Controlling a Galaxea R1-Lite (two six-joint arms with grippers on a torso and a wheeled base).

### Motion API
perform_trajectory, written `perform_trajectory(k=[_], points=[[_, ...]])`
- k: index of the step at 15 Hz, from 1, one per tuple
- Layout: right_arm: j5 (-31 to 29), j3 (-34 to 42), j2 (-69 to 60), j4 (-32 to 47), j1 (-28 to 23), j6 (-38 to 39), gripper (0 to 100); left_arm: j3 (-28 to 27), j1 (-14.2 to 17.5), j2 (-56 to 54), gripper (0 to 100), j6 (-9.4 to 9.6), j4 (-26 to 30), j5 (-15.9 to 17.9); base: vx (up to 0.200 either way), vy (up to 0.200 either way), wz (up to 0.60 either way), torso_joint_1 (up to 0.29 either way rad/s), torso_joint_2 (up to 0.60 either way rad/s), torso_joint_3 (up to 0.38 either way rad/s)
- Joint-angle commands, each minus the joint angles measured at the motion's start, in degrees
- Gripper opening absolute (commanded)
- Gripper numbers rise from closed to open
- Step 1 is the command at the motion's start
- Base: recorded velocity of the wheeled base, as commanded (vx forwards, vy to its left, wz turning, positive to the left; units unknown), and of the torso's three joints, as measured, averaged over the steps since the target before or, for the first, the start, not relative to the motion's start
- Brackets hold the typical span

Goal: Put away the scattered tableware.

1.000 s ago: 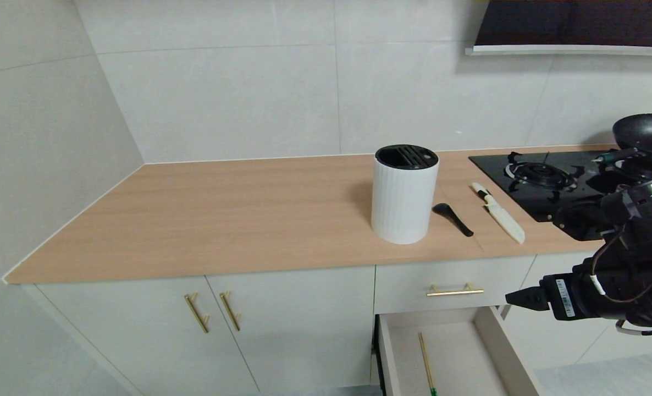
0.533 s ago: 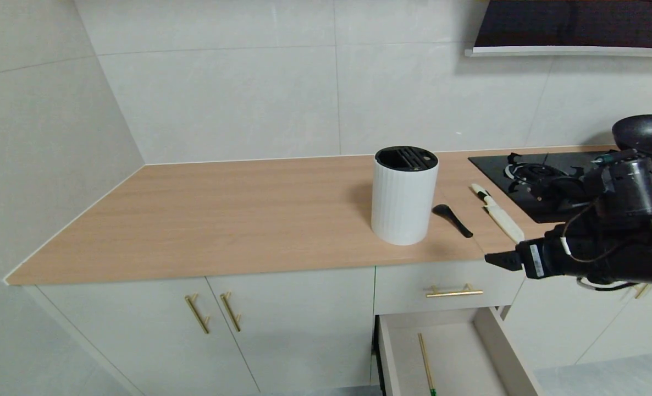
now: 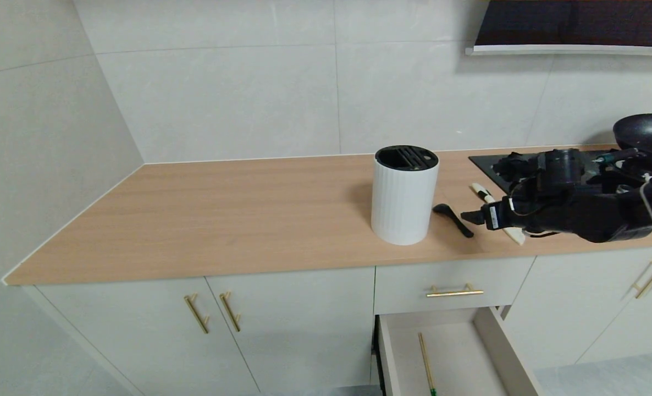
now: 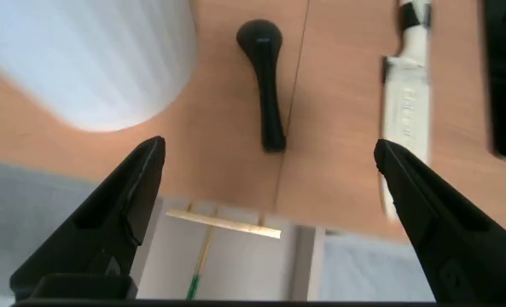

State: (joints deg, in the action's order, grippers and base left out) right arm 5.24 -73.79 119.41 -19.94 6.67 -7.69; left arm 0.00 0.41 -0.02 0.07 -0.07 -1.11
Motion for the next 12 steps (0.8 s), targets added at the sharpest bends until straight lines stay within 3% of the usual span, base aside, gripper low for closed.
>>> perform_trajectory(k=[1, 8, 12], points=[[0.7, -0.5, 7.4, -4.1, -0.3, 0.0, 100, 0.0, 0.0, 0.0, 100, -0.07, 0.0, 0.0, 0.000, 0.000, 0.00, 0.000, 0.00, 0.000], [0.6, -2.3, 14.4, -13.1, -0.2, 1.0, 100, 0.0, 0.0, 0.0, 100, 0.01, 0.0, 0.0, 0.000, 0.000, 0.00, 0.000, 0.00, 0.000], [0.3, -4.5, 16.5, -13.9, -0.1, 1.7, 100, 0.0, 0.0, 0.0, 100, 0.01, 0.0, 0.0, 0.000, 0.000, 0.00, 0.000, 0.00, 0.000]])
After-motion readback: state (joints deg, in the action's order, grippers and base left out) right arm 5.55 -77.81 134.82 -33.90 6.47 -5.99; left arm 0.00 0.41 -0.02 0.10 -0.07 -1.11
